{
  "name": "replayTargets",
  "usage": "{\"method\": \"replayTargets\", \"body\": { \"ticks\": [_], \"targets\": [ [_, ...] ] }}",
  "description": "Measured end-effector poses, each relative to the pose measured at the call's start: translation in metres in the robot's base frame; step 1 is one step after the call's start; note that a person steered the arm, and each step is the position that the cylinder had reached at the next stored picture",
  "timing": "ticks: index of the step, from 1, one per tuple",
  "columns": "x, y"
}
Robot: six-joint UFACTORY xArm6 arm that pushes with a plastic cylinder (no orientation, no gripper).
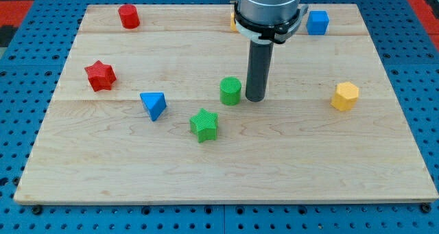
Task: Push the green star diagonally to the hexagon
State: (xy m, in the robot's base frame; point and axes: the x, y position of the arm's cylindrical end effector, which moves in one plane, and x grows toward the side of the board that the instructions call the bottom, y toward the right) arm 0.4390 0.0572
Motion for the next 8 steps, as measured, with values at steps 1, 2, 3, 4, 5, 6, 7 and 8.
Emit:
{"method": "replayTargets", "body": {
  "ticks": [1, 2, 3, 4, 5, 6, 7, 8],
  "targets": [
    [-0.002, 0.003],
    [-0.004, 0.003],
    [-0.008, 0.003],
    [-0.011, 0.003],
    [-0.038, -0.012],
    [-0.049, -0.095],
    [-0.014, -0.149],
    [0.026, -0.129]
  ]
}}
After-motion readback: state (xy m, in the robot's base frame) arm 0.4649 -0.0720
